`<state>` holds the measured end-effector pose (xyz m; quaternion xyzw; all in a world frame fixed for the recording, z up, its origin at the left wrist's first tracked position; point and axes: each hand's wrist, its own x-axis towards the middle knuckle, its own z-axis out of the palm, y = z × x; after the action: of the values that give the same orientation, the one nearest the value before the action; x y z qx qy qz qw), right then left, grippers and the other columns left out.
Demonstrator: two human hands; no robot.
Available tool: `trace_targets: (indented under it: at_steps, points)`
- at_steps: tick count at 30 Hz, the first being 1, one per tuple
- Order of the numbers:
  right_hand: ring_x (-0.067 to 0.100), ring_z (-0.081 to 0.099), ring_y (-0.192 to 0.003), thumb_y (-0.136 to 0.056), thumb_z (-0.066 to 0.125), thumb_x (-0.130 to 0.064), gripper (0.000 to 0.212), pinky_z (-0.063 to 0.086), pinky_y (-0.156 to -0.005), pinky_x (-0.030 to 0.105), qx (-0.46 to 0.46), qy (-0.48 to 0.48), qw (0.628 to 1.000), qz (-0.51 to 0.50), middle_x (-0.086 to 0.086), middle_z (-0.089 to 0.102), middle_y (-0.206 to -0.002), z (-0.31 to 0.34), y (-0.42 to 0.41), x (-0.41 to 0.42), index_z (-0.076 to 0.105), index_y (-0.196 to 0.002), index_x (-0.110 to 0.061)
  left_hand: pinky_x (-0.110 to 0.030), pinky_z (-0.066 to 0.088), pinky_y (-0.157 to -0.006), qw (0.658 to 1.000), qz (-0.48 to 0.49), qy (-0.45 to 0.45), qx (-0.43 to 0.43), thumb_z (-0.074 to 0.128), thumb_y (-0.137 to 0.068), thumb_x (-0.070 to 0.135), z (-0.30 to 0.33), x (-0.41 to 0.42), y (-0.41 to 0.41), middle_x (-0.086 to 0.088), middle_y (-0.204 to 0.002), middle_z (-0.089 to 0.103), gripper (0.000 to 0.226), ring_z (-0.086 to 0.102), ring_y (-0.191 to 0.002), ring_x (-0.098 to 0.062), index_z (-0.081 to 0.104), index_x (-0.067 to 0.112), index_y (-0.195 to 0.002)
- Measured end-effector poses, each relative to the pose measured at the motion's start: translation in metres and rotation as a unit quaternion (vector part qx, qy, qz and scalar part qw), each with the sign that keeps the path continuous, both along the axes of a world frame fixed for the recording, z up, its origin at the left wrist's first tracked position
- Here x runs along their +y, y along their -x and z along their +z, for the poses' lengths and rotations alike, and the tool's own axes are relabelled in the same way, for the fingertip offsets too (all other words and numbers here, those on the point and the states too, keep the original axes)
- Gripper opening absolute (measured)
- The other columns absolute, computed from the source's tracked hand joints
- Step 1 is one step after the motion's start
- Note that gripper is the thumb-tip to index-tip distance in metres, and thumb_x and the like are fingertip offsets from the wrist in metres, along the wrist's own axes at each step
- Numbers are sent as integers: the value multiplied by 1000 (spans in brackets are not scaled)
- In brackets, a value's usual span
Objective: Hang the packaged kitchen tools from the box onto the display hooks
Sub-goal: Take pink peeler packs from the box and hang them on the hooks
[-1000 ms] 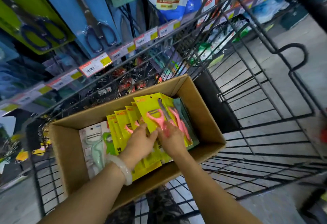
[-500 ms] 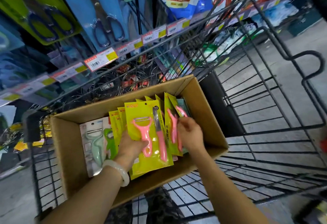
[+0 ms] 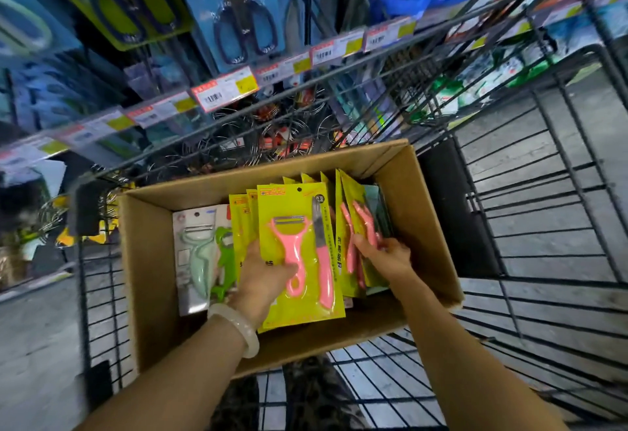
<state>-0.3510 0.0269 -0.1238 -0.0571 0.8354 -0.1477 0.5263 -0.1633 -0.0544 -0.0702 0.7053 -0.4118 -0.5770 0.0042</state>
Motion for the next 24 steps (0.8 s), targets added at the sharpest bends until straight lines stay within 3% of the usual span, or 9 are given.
trace_targets:
  at_steps: [3,5,7,9,11,14,17,21,24]
  points:
    - [17,61,-79,-77,71,-48,57,53,-74,34,-45,63,996,-41,7,54,-110,13,-13,3,54,-114,-8,-36,38,-103,999,33,-10,3,70,-79,-1,0,2,1,-8,-142,45,90,45,-127,-27,19,15,-151]
    - [9,55,-44,-76,76,-38,48,49,-50,26,-50,95,994,-31,9,64,-85,16,-25,3,58,-101,-1,-33,40,-95,998,57,-5,3,68,-80,-3,-2,2,-1,-8,-129,52,86,50,-118,-27,21,13,-150]
    - [11,49,-31,-73,80,-33,48,43,-38,24,-37,108,993,-37,15,68,-81,17,-37,2,58,-94,5,-33,40,-95,997,74,7,-1,71,-78,-1,-1,3,-3,-3,-123,51,85,49,-119,-30,25,11,-148]
    - [16,54,-40,-65,85,-33,52,43,-40,27,-5,123,992,-40,17,69,-86,18,-46,0,57,-93,1,-36,37,-101,996,85,7,-4,76,-76,5,1,6,-7,-12,-140,45,90,43,-129,-32,22,9,-149]
    - [23,67,-74,-52,90,-40,71,52,-54,31,9,126,991,-46,10,65,-102,24,-53,1,54,-105,-10,-37,36,-103,996,88,8,6,80,-73,11,3,10,-14,-13,-145,41,94,42,-130,-31,23,8,-148]
    - [24,57,-113,-58,90,-24,92,55,-73,34,-25,146,986,-81,0,53,-123,41,-59,-1,34,-130,-19,-40,38,-105,995,86,31,27,84,-69,18,11,13,-26,-13,-142,46,94,44,-128,-32,29,7,-144]
    - [19,50,-118,-57,90,-15,116,46,-97,36,-77,171,979,-80,3,46,-138,55,-63,4,17,-147,-14,-35,38,-99,992,107,54,46,83,-72,17,24,11,-42,-9,-131,49,90,44,-127,-30,29,5,-143]
    - [23,39,-132,-20,91,-53,152,35,-110,46,-45,200,979,6,2,34,-145,90,-96,0,17,-148,-20,-24,51,-72,982,129,105,93,87,-63,13,43,6,-74,-6,-98,66,65,64,-96,-28,54,2,-118]
    - [16,33,-134,-45,93,-40,131,33,-108,33,-6,261,964,44,-3,29,-146,116,-125,-8,16,-149,-18,-20,46,-63,971,140,153,119,84,-67,11,64,0,-107,-6,-92,66,53,63,-84,-20,54,3,-110]
